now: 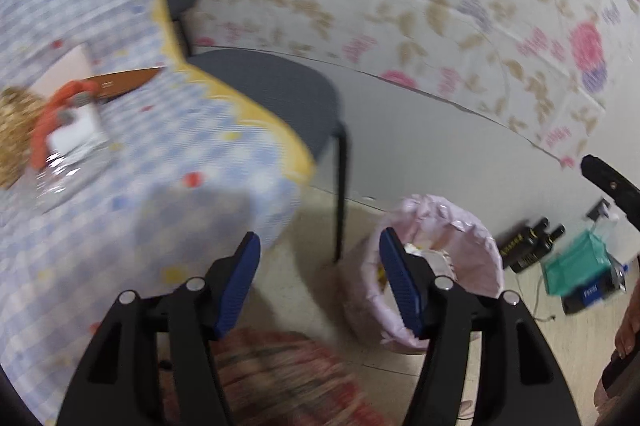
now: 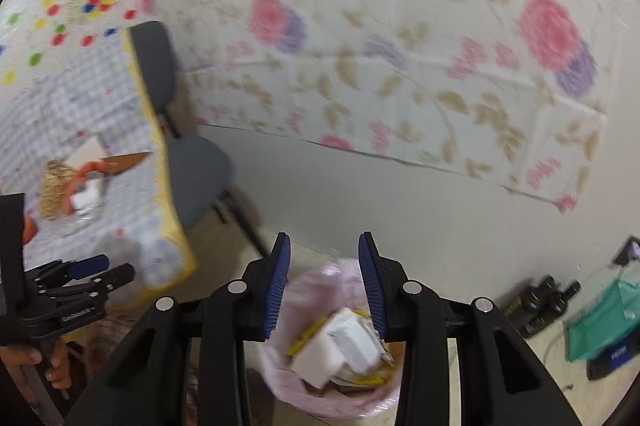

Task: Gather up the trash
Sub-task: 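Move both tools back above the chair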

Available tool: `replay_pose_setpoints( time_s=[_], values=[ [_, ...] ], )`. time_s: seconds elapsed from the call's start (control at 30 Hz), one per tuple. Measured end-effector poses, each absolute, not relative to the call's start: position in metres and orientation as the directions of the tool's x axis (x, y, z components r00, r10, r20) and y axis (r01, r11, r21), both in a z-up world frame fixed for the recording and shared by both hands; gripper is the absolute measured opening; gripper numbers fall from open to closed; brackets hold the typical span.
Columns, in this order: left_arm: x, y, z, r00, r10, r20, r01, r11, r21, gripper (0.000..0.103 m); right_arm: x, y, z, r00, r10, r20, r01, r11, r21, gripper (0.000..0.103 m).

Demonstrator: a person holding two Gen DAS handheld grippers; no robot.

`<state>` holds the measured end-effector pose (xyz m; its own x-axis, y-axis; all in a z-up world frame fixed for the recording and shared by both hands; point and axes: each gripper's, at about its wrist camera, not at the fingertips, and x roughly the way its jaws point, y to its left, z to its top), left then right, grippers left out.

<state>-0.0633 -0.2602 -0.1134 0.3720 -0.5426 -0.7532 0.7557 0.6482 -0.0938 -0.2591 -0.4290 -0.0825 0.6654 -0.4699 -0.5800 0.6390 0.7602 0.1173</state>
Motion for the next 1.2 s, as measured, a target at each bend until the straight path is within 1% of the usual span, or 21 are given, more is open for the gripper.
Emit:
replay_pose_setpoints(
  time_s=[0.2, 0.27, 0.43, 0.5, 0.67, 0.7, 0.73, 0.83, 1.07, 1.2],
  values=[
    [-0.037, -0.188, -0.092, 0.505, -0.42, -0.754, 0.618, 0.786, -0.025, 0.061, -0.182, -0.365, -0.067, 0.795, -0.247, -0.555, 0.383, 0.913, 0.143, 0.037],
    [-0.028, -0.166, -0.086, 0.539, -0.382, -0.751, 0.564, 0.826, -0.015, 0.065, -0.157, -0.349, -0.066, 0.814, -0.181, -0.552, 0.313, 0.937, 0.155, 0.037],
    [-0.003, -0.107, -0.07, 0.643, -0.26, -0.721, 0.402, 0.915, 0.029, 0.066, -0.103, -0.309, -0.064, 0.826, -0.049, -0.562, 0.162, 0.975, 0.152, 0.037],
    [0.007, -0.089, -0.066, 0.66, -0.211, -0.721, 0.342, 0.939, 0.038, 0.071, -0.09, -0.292, -0.062, 0.826, -0.027, -0.563, 0.122, 0.984, 0.133, 0.037],
    [0.027, -0.053, -0.056, 0.688, -0.147, -0.711, 0.242, 0.97, 0.034, 0.076, -0.057, -0.27, -0.062, 0.811, 0.008, -0.585, 0.071, 0.991, 0.113, 0.038],
    [0.032, -0.048, -0.054, 0.692, -0.136, -0.709, 0.227, 0.973, 0.035, 0.077, -0.051, -0.267, -0.062, 0.809, 0.011, -0.588, 0.065, 0.992, 0.108, 0.038],
    [0.036, -0.045, -0.054, 0.695, -0.127, -0.708, 0.216, 0.976, 0.037, 0.08, -0.044, -0.264, -0.062, 0.806, 0.009, -0.592, 0.064, 0.993, 0.102, 0.042],
    [0.051, -0.036, -0.052, 0.696, -0.109, -0.71, 0.19, 0.981, 0.035, 0.081, -0.03, -0.263, -0.061, 0.802, 0.013, -0.597, 0.054, 0.994, 0.095, 0.047],
    [0.078, -0.016, -0.053, 0.698, -0.085, -0.711, 0.15, 0.988, 0.029, 0.081, 0.006, -0.263, -0.056, 0.797, 0.027, -0.603, 0.046, 0.993, 0.105, 0.047],
    [0.098, -0.012, -0.052, 0.693, -0.083, -0.716, 0.152, 0.988, 0.032, 0.081, 0.028, -0.26, -0.051, 0.793, 0.04, -0.608, 0.035, 0.993, 0.111, 0.047]
  ],
)
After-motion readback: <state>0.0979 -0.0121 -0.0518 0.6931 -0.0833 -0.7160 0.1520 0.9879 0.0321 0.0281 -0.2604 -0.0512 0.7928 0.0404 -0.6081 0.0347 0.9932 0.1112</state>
